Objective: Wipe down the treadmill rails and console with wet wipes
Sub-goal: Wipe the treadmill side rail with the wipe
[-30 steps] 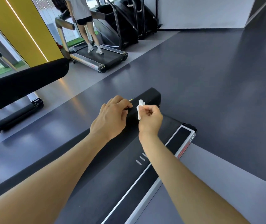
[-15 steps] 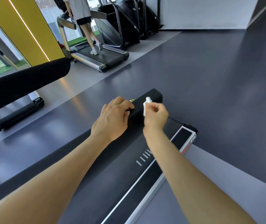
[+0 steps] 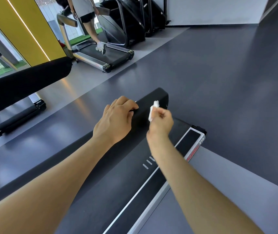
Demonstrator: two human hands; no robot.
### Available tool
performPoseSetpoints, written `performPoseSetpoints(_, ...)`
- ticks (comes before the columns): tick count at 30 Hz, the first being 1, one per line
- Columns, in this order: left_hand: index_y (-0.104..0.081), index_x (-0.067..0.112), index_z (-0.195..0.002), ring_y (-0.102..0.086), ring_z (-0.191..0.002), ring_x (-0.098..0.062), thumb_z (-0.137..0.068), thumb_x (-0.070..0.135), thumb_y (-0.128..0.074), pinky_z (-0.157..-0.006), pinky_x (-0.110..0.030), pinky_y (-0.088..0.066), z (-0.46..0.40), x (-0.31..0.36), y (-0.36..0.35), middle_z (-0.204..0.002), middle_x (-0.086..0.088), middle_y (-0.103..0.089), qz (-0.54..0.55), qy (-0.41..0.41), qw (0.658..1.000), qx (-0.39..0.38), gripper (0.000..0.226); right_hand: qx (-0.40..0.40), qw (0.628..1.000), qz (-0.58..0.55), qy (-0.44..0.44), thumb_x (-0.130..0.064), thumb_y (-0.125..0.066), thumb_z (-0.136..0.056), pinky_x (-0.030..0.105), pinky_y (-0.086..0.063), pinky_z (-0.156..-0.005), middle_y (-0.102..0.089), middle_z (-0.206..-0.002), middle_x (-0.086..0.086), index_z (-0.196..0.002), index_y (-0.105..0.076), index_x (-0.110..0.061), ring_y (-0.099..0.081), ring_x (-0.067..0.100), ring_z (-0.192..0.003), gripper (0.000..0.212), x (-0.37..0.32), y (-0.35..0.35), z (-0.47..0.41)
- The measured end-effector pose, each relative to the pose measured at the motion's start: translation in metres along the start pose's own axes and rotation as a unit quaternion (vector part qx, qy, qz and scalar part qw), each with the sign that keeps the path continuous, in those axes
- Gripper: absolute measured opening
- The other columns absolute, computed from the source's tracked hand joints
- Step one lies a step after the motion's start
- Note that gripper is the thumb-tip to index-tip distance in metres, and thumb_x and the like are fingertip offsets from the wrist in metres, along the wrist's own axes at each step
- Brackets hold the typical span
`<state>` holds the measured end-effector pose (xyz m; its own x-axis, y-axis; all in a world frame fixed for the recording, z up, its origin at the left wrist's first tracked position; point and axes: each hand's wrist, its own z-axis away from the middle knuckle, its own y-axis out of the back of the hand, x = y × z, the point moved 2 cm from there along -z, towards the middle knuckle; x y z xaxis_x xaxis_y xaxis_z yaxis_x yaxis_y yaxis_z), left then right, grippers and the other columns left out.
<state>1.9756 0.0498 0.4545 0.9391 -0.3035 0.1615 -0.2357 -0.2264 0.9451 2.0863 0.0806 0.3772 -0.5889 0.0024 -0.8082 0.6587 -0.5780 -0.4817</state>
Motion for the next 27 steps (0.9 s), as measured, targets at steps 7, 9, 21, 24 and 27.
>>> performPoseSetpoints(7, -0.058, 0.024, -0.117, -0.048, -0.109, -0.018, -0.098, 0.012, -0.041, -0.094, -0.022, -0.026, 0.001, 0.001, 0.000, -0.116, 0.006, -0.049, -0.006, -0.001, 1.000, -0.001, 0.028, 0.036, 0.998, -0.042, -0.022, -0.003, -0.060, -0.089, 0.016, -0.046, -0.069, -0.062, -0.087, 0.006, -0.084, -0.058, -0.008, -0.056, 0.004, -0.069, 0.007, -0.018, -0.002, -0.028)
performPoseSetpoints(9, -0.058, 0.024, -0.117, -0.047, -0.109, -0.018, -0.098, 0.011, -0.041, -0.093, -0.022, -0.025, 0.000, 0.000, 0.000, -0.117, 0.007, -0.049, -0.008, 0.000, 1.000, -0.002, 0.029, 0.006, 0.999, -0.045, -0.018, -0.001, -0.061, -0.089, 0.014, -0.045, -0.070, -0.064, -0.082, 0.004, -0.078, -0.057, -0.010, -0.060, 0.000, -0.068, 0.015, 0.006, 0.001, 0.001)
performPoseSetpoints(21, -0.058, 0.025, -0.117, -0.048, -0.107, -0.019, -0.098, 0.013, -0.041, -0.091, -0.021, -0.026, 0.000, 0.000, -0.002, -0.116, 0.007, -0.049, -0.018, -0.001, 1.000, 0.002, 0.028, 0.055, 0.997, -0.028, -0.038, -0.006, -0.060, -0.090, 0.021, -0.048, -0.070, -0.061, -0.091, 0.006, -0.084, -0.058, -0.011, -0.055, 0.013, -0.078, 0.008, -0.012, 0.003, -0.036)
performPoseSetpoints(24, -0.058, 0.024, -0.117, -0.048, -0.107, -0.019, -0.098, 0.012, -0.041, -0.091, -0.021, -0.025, 0.001, 0.001, -0.001, -0.115, 0.006, -0.049, -0.019, 0.000, 1.000, 0.002, 0.028, 0.009, 1.000, -0.017, -0.019, -0.007, -0.063, -0.089, 0.023, -0.050, -0.077, -0.064, -0.082, 0.005, -0.077, -0.058, -0.014, -0.059, 0.009, -0.073, 0.015, 0.016, 0.007, 0.005)
performPoseSetpoints(27, -0.058, 0.023, -0.117, -0.048, -0.107, -0.019, -0.098, 0.012, -0.042, -0.092, -0.022, -0.026, 0.001, 0.001, -0.001, -0.116, 0.005, -0.050, -0.024, -0.001, 1.000, 0.003, 0.028, 0.001, 0.999, -0.012, -0.034, -0.007, -0.062, -0.090, 0.023, -0.049, -0.079, -0.061, -0.078, -0.002, -0.084, -0.060, -0.008, -0.058, 0.008, -0.072, 0.006, 0.016, 0.010, 0.015)
